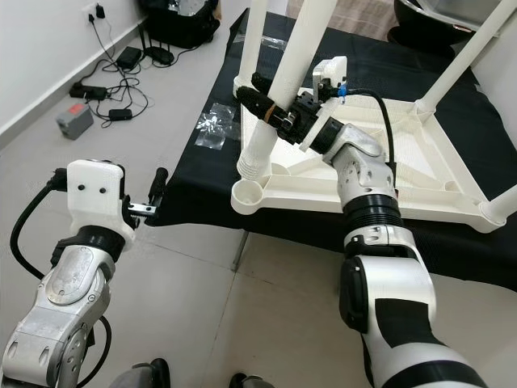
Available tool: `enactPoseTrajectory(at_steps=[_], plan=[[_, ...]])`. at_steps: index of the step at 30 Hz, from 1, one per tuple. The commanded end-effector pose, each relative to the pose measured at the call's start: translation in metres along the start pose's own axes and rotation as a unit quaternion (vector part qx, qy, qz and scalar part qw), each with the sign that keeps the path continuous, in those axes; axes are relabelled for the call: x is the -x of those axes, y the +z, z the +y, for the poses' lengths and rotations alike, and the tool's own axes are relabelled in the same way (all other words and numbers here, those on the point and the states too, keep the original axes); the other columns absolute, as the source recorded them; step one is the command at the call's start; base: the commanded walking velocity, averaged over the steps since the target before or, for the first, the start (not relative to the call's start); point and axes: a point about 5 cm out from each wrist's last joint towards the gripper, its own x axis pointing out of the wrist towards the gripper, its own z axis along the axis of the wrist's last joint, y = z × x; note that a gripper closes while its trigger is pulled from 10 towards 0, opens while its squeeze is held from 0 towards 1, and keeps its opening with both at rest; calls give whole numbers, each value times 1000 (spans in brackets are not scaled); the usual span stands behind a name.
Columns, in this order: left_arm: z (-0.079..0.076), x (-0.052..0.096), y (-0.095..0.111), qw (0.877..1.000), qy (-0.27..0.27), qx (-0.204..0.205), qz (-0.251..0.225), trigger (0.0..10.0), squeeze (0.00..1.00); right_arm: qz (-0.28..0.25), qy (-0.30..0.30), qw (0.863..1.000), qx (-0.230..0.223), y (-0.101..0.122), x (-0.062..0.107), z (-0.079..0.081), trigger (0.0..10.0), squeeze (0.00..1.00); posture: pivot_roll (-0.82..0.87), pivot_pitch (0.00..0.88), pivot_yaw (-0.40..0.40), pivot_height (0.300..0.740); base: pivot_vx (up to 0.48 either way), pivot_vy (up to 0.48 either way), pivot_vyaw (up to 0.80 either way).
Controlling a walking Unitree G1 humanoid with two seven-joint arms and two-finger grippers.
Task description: Building children table
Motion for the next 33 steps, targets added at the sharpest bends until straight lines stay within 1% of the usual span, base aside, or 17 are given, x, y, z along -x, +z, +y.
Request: enactPoseTrajectory(at_steps=[1,3,6,7,14,19,25,26,30,33], plan=[[-3,3,1,1000,-6,-2,2,10000,0,11,14,1000,4,-3,4,2,10000,0,137,236,-132,740,0,0,0],[-3,2,2,1000,-8,-4,1,10000,0,48,38,998,13,-15,5,7,10000,0,144,234,-131,740,0,0,0],[-3,2,2,1000,-9,-5,1,10000,0,59,45,997,17,-18,6,9,10000,0,144,234,-131,740,0,0,0],[-2,2,2,1000,-9,-6,2,10000,0,75,40,996,23,-24,6,9,10000,0,139,232,-125,740,0,0,0],[-3,0,3,1000,-13,-6,0,10000,0,63,23,997,28,-24,2,8,10000,0,144,234,-124,740,0,0,0],[-3,0,3,1000,-13,-6,1,10000,0,56,26,998,27,-21,0,8,10000,0,146,237,-127,740,0,0,0],[-2,1,3,1000,-12,-7,2,10000,0,60,14,997,39,-21,-2,5,10000,0,149,241,-128,740,0,0,0],[-2,1,3,1000,-12,-7,3,10000,0,60,0,997,52,-21,-3,4,10000,0,149,242,-128,740,0,0,0],[-2,1,3,1000,-13,-7,4,10000,0,58,-3,997,45,-21,-4,4,10000,0,150,243,-125,740,0,0,0],[-3,1,2,1000,-14,-7,4,10000,0,69,10,997,40,-25,-3,6,10000,0,147,243,-126,740,0,0,0]])
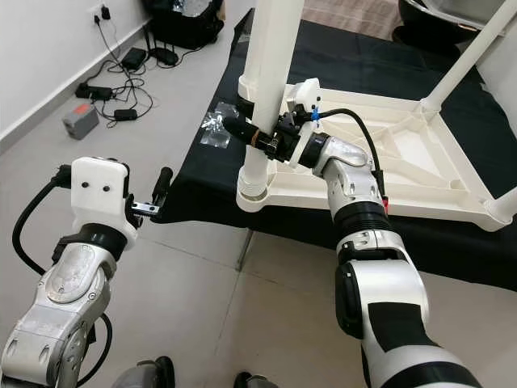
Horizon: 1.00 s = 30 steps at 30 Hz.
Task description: Building children table
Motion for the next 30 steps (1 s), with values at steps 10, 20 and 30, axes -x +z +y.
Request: enactPoseTrajectory(at_steps=[10,20,30], plan=[[-1,2,-2,1000,-3,-1,6,10000,0,28,21,999,-4,-7,10,0,10000,0,147,243,-127,740,0,0,0],[-2,2,0,1000,-4,1,3,10000,0,41,-7,999,3,-10,12,-3,10000,0,148,241,-126,740,0,0,0],[-2,2,1,1000,-2,-1,2,10000,0,52,0,999,3,-10,15,-5,10000,0,146,243,-127,740,0,0,0]])
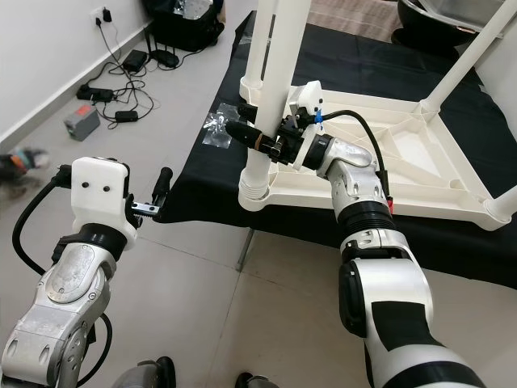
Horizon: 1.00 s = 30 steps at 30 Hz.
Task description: Building children table
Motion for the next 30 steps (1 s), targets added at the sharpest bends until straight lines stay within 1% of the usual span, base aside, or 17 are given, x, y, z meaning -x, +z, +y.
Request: enactPoseTrajectory(at_steps=[1,5,9,17,25,27,30], plan=[[-1,2,1,1000,-2,-1,2,10000,0,32,-4,999,-2,-8,7,-1,10000,0,146,243,-127,740,0,0,0],[-2,2,1,1000,-3,-1,1,10000,0,38,-11,999,1,-9,8,-3,10000,0,145,245,-125,740,0,0,0],[-1,1,1,1000,-1,-1,1,10000,0,46,-34,998,5,-10,8,-5,10000,0,146,246,-127,740,0,0,0],[-2,2,1,1000,-2,-1,2,10000,0,52,-45,998,6,-10,9,-8,10000,0,143,251,-127,740,0,0,0],[-2,1,1,1000,-2,-1,2,10000,0,29,-42,999,-4,-1,13,-11,10000,0,144,252,-127,740,0,0,0],[-2,1,2,1000,-2,-1,2,10000,0,16,-32,999,-10,6,16,-13,10000,0,144,252,-127,740,0,0,0],[-1,1,2,1000,-2,-1,1,10000,0,17,-23,1000,-8,8,16,-13,10000,0,143,250,-125,740,0,0,0]])
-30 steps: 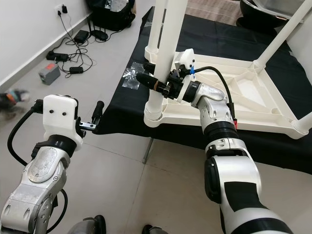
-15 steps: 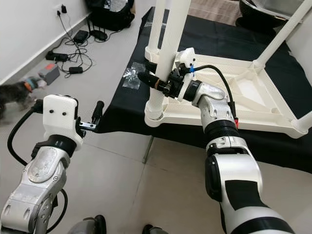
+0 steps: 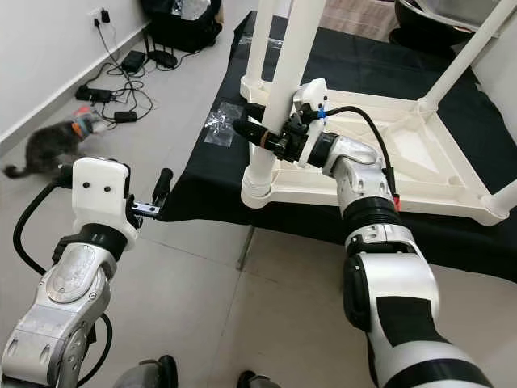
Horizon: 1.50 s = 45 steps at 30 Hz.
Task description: Building children table
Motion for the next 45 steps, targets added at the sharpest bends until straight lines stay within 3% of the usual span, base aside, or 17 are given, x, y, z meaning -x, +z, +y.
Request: enactPoseTrajectory(at_steps=[1,11,21,45], plan=[[-1,1,2,1000,-2,-2,-3,10000,0,2,2,1000,3,4,4,-3,10000,0,143,250,-125,740,0,0,0],[-2,1,3,1000,-3,-2,-4,10000,0,7,2,1000,0,-1,2,0,10000,0,145,248,-126,740,0,0,0],[-2,1,2,1000,-3,-3,-2,10000,0,-23,49,998,-16,7,-5,6,10000,0,146,252,-129,740,0,0,0],[-4,-1,4,1000,-5,-1,-6,10000,0,-38,67,997,-31,16,1,3,10000,0,157,258,-125,740,0,0,0]])
